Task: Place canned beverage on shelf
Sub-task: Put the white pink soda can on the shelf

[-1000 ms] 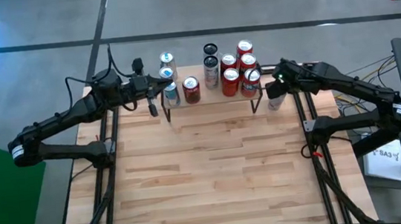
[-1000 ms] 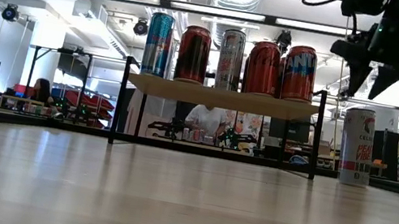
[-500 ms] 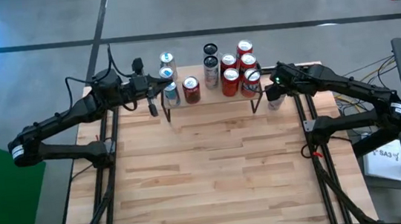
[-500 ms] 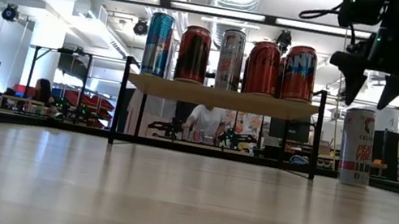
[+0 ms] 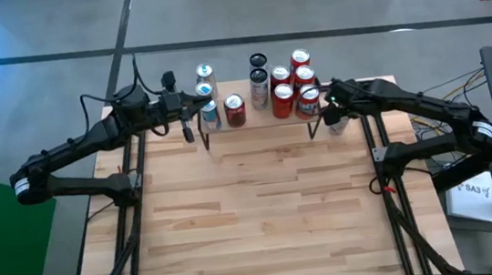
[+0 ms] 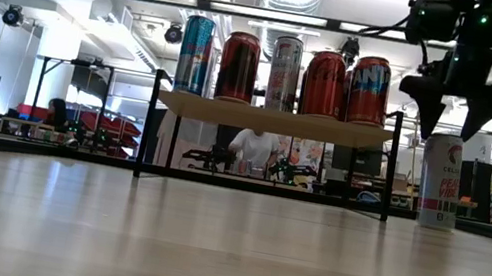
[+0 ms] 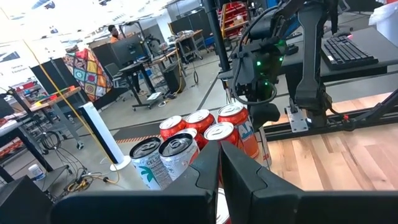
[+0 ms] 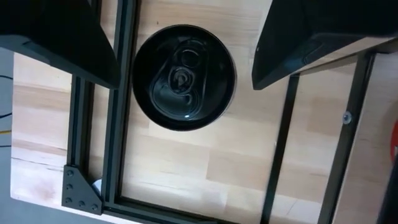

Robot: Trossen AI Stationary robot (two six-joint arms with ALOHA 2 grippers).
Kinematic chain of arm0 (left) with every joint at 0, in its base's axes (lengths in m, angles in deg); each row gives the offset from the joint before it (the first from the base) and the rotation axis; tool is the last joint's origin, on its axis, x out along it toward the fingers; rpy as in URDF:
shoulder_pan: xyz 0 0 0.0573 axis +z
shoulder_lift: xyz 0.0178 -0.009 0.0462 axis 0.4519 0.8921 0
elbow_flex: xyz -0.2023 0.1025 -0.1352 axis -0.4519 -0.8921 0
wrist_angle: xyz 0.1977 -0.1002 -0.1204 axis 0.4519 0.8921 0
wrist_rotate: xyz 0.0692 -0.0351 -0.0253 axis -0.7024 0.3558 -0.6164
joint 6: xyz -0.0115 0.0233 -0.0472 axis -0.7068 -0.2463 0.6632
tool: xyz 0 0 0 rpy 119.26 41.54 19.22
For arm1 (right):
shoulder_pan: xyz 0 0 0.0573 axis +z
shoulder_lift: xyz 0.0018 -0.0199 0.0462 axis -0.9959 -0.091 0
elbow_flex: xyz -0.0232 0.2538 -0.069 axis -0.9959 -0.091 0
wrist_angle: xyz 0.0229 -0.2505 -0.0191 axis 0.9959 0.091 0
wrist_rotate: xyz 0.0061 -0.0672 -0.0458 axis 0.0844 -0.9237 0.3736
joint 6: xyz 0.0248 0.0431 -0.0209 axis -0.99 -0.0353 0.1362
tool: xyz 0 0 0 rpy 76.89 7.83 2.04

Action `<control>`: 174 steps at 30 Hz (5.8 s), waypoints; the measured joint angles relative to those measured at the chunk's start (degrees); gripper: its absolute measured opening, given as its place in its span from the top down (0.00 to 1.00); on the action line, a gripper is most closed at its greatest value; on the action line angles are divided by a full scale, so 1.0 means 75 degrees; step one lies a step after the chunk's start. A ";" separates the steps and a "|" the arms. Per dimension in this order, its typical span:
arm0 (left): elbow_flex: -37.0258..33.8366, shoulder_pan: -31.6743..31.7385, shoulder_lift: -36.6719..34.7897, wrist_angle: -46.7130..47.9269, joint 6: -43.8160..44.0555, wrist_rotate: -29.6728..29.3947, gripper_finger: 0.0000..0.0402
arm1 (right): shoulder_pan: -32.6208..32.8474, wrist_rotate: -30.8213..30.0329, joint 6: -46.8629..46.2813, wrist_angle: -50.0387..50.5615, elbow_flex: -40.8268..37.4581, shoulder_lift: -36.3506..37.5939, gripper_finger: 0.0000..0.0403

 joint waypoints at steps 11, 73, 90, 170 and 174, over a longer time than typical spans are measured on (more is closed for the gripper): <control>0.0000 0.0000 0.0000 0.0019 -0.0068 -0.0001 1.00 | 0.0000 0.0002 0.0005 -0.0160 -0.0307 -0.0146 0.18; -0.0003 0.0006 -0.0009 -0.0689 0.0557 0.0003 1.00 | 0.0809 0.1129 0.0027 0.3391 0.4793 -0.0089 0.40; -0.0003 0.0006 0.0009 -0.0905 0.0585 0.0003 1.00 | 0.3050 0.2295 -0.0144 0.2176 0.4807 -0.0642 0.40; -0.1591 -0.0017 -0.1493 -0.1247 0.1408 0.0670 1.00 | 0.3083 -0.0243 0.1749 0.2494 1.0443 -0.6083 0.40; -0.1597 -0.0017 -0.1492 -0.1250 0.1408 0.0670 1.00 | 0.3083 -0.0317 0.1758 0.2492 1.0443 -0.6086 0.40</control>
